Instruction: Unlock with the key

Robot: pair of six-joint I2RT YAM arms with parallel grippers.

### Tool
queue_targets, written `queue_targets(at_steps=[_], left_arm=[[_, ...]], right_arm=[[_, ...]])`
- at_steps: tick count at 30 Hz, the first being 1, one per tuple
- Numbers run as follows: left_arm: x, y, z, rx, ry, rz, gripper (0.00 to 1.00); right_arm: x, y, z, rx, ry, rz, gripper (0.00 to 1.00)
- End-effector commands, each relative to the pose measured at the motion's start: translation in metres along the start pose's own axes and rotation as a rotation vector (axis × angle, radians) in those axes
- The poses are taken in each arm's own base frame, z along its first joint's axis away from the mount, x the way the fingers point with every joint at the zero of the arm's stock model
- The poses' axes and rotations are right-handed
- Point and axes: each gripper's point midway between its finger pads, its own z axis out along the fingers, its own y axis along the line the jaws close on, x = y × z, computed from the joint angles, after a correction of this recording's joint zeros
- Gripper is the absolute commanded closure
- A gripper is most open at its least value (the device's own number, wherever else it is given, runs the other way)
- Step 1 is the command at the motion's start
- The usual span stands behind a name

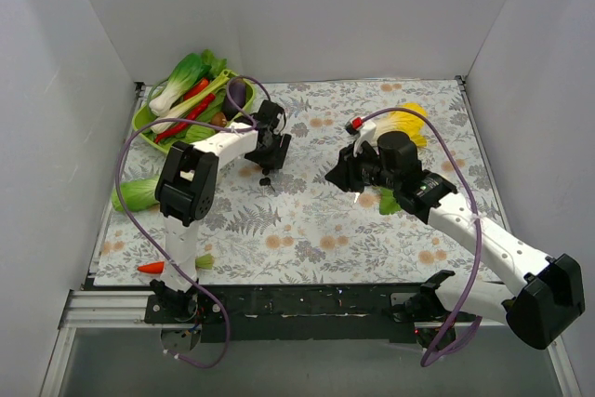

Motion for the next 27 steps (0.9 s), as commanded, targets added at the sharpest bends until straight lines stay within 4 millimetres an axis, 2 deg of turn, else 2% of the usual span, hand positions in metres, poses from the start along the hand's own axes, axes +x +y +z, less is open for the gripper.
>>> queue_targets(at_steps=[1, 2, 3, 8, 11, 12, 13, 18, 19, 20, 22, 24, 25, 26, 27], left_arm=[[-0.015, -0.006, -0.016, 0.053, -0.069, -0.013, 0.33], [-0.02, -0.007, -0.022, 0.063, -0.093, -0.016, 0.26], [-0.021, -0.008, -0.024, 0.068, -0.109, -0.019, 0.23], [-0.032, -0.008, -0.039, 0.078, -0.157, -0.033, 0.15], [-0.039, -0.008, -0.055, 0.084, -0.208, -0.046, 0.08], [-0.048, -0.007, -0.067, 0.09, -0.255, -0.05, 0.05], [-0.045, -0.007, -0.069, 0.092, -0.26, -0.049, 0.02], [-0.056, -0.008, -0.101, 0.131, -0.4, -0.05, 0.02], [-0.062, -0.009, -0.117, 0.146, -0.444, -0.054, 0.02], [-0.06, -0.009, -0.12, 0.161, -0.461, -0.067, 0.02], [-0.064, -0.02, -0.139, 0.244, -0.503, -0.073, 0.02], [-0.069, -0.02, -0.162, 0.31, -0.571, -0.093, 0.02], [-0.068, -0.027, -0.17, 0.368, -0.582, -0.087, 0.02], [-0.07, -0.019, -0.18, 0.377, -0.614, -0.105, 0.02], [-0.069, -0.02, -0.184, 0.403, -0.616, -0.126, 0.02]], right_arm=[[-0.01, -0.003, -0.006, 0.031, -0.049, -0.024, 0.65], [-0.01, -0.004, -0.006, 0.035, -0.047, -0.022, 0.65], [-0.009, -0.005, -0.006, 0.043, -0.047, -0.022, 0.65], [-0.01, -0.008, -0.006, 0.055, -0.048, -0.022, 0.65], [-0.014, -0.009, -0.008, 0.072, -0.057, -0.025, 0.66], [-0.018, -0.01, -0.009, 0.078, -0.066, -0.023, 0.67], [-0.019, -0.01, -0.011, 0.083, -0.064, -0.022, 0.68], [-0.034, -0.012, -0.018, 0.11, -0.103, -0.043, 0.65], [-0.038, -0.011, -0.018, 0.114, -0.109, -0.052, 0.63], [-0.037, -0.014, -0.017, 0.125, -0.101, -0.052, 0.62], [-0.041, -0.014, -0.017, 0.129, -0.105, -0.061, 0.55], [-0.04, -0.015, -0.014, 0.128, -0.086, -0.065, 0.54], [-0.041, -0.014, -0.014, 0.124, -0.085, -0.066, 0.53], [-0.046, -0.01, -0.013, 0.106, -0.091, -0.074, 0.52], [-0.048, -0.009, -0.013, 0.099, -0.094, -0.077, 0.5]])
